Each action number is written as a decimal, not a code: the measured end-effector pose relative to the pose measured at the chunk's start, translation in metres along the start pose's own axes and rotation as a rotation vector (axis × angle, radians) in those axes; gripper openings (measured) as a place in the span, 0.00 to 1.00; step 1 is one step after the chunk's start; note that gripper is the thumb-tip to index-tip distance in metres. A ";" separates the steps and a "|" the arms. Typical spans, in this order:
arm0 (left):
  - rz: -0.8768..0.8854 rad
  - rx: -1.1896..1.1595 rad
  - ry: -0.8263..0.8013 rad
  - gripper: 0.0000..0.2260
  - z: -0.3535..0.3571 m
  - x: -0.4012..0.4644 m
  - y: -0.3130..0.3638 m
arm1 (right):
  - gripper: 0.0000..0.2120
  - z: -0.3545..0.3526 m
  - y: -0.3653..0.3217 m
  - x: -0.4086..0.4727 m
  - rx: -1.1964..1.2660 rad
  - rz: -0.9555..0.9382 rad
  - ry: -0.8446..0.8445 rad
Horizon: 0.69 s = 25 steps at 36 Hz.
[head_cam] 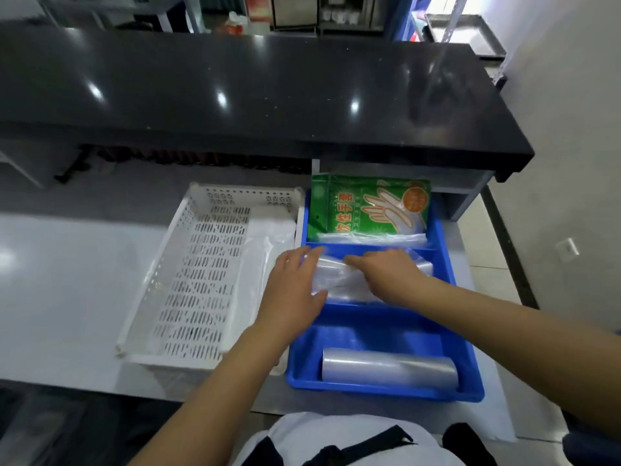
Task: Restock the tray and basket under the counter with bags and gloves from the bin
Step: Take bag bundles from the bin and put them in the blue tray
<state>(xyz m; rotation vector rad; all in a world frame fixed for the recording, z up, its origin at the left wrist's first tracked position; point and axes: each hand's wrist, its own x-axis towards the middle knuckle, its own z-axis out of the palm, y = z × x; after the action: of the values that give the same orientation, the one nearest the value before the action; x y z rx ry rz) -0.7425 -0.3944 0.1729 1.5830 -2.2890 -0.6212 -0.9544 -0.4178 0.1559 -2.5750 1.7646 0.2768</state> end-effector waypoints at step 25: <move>0.088 0.304 -0.609 0.21 -0.011 0.117 0.025 | 0.22 -0.007 0.074 -0.033 0.416 0.239 -0.230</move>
<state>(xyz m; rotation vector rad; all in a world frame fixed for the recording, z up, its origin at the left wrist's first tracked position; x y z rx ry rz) -0.7994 -0.4985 0.1940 1.5598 -3.0027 -0.8588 -1.0337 -0.4151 0.1747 -1.9725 1.8137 0.1746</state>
